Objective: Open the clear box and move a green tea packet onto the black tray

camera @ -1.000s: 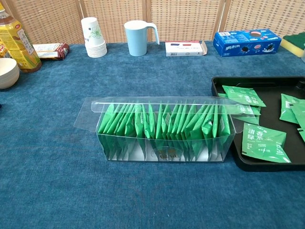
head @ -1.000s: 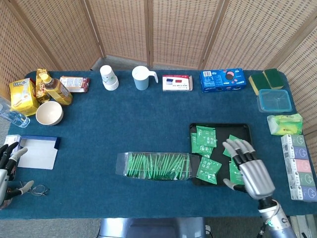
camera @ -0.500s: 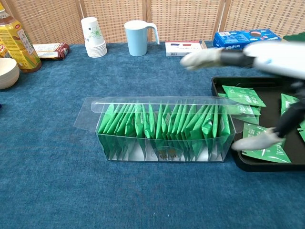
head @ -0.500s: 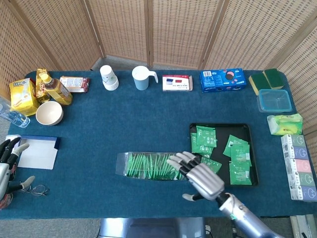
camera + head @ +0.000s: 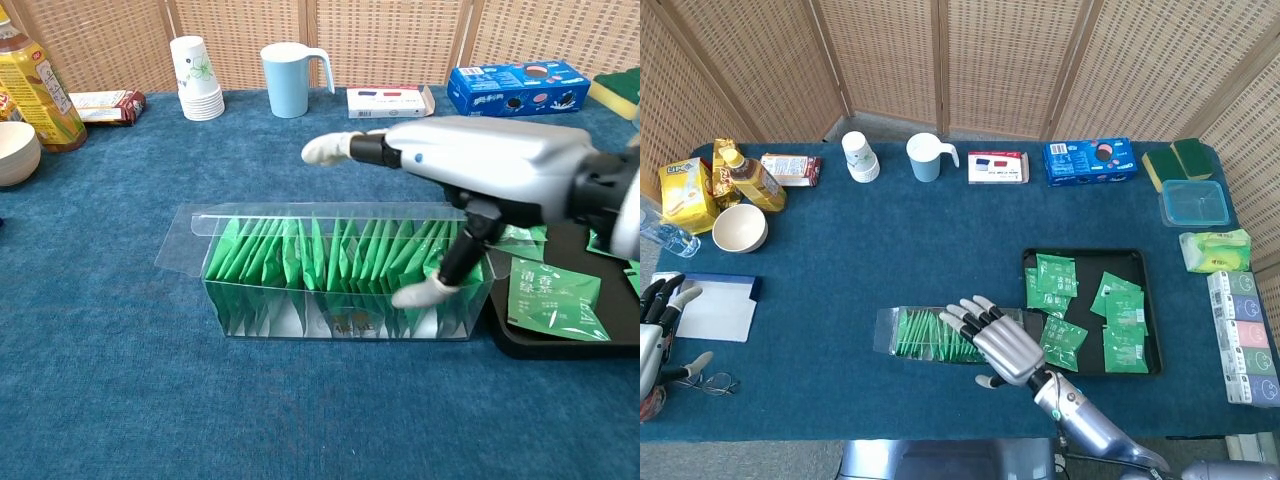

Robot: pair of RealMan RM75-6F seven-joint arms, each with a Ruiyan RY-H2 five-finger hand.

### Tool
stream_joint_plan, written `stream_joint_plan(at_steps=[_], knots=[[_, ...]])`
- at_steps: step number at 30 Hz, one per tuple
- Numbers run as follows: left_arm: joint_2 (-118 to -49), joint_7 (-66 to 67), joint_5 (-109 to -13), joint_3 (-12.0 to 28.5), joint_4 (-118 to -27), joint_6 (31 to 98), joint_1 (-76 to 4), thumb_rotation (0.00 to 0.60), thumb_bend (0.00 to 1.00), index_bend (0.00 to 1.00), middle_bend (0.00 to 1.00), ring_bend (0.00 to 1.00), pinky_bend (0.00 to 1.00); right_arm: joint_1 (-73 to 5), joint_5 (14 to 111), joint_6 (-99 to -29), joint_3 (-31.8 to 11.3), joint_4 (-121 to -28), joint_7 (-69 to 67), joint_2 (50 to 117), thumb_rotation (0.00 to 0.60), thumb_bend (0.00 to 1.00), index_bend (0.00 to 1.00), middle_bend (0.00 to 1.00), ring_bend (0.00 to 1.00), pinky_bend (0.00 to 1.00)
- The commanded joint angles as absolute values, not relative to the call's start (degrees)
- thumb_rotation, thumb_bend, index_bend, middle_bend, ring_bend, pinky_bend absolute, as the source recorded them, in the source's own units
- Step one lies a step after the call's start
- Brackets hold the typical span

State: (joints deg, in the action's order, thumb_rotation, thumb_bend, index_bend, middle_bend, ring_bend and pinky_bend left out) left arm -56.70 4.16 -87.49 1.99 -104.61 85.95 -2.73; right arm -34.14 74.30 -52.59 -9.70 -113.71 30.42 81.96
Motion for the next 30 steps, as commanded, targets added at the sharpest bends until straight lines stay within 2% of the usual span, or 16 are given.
stream_joint_plan(at_steps=[1, 9, 16, 23, 27, 30], knots=[[-56.7, 3.9, -87.5, 2.0, -104.6, 85.9, -2.8, 0.600, 0.13, 0.16, 0.07, 0.00, 0.27, -35.4, 71.9, -53.3, -10.5, -112.7, 32.2, 83.4, 0.600, 0.11, 0.03, 0.00, 0.00, 0.05], [-57.0, 3.5, -87.3, 2.0, -104.0, 86.0, -2.9, 0.600, 0.13, 0.16, 0.07, 0.00, 0.27, -38.0, 68.5, -54.8, -11.9, -111.6, 35.5, 84.4, 0.600, 0.13, 0.08, 0.00, 0.00, 0.06], [-57.2, 3.3, -87.3, 1.9, -103.5, 86.1, -2.9, 0.600, 0.13, 0.16, 0.07, 0.00, 0.27, -39.7, 66.2, -56.1, -12.0, -110.9, 38.3, 84.5, 0.600, 0.29, 0.16, 0.00, 0.00, 0.07], [-57.4, 3.1, -87.3, 1.8, -103.2, 86.0, -3.0, 0.600, 0.13, 0.16, 0.07, 0.00, 0.27, -41.3, 62.6, -57.4, -12.3, -112.0, 41.3, 83.7, 0.600, 0.47, 0.18, 0.00, 0.00, 0.07], [-57.5, 3.0, -87.5, 1.8, -103.1, 86.0, -3.1, 0.600, 0.13, 0.16, 0.07, 0.00, 0.27, -42.3, 60.2, -57.7, -12.5, -112.9, 42.6, 82.6, 0.600, 0.53, 0.22, 0.00, 0.00, 0.07], [-57.5, 2.8, -87.6, 1.7, -103.0, 86.0, -3.2, 0.600, 0.13, 0.16, 0.07, 0.00, 0.27, -43.0, 58.5, -57.6, -12.6, -113.6, 43.1, 81.9, 0.600, 0.56, 0.29, 0.01, 0.00, 0.07]])
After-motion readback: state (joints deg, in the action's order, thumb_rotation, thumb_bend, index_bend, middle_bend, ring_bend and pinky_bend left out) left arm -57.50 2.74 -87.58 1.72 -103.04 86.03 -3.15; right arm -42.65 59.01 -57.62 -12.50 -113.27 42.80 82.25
